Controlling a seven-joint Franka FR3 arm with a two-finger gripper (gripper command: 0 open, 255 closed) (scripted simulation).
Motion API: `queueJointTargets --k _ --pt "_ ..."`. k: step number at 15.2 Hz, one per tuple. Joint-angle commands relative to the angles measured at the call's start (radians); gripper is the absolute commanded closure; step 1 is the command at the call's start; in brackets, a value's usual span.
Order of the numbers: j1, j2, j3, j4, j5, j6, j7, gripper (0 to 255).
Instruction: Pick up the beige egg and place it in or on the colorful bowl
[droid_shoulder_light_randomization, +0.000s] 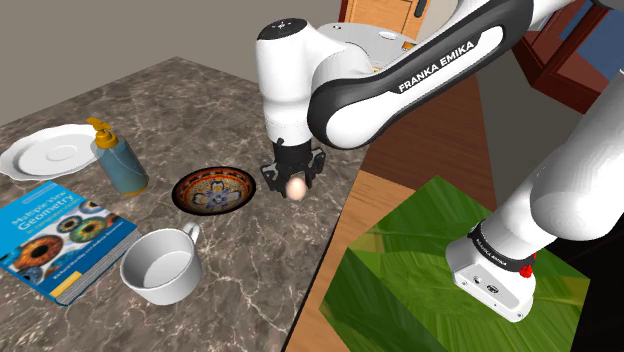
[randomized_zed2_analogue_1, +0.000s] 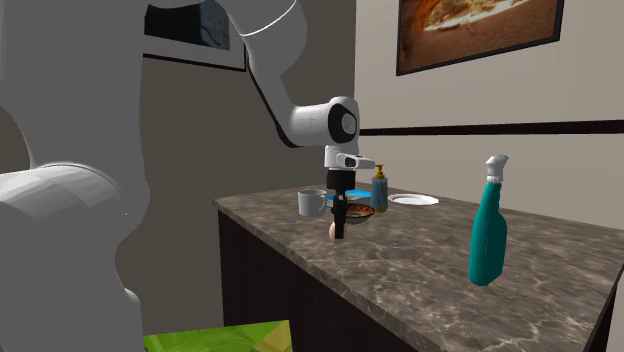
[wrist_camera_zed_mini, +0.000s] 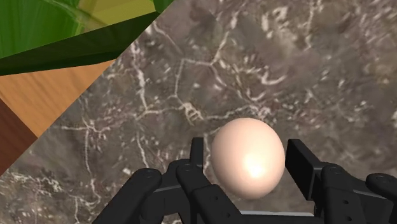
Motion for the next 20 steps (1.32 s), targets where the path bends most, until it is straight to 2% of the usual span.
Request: queueJointTargets --k 1,9,20 --pt "0.0 0.0 0.0 0.0 0.0 0.0 0.0 255" --pt "0.0 0.0 0.0 0.0 0.0 0.0 0.0 255" --pt "-0.014 -0.095 0.01 0.063 0.076 -0.133 -0.059 255"
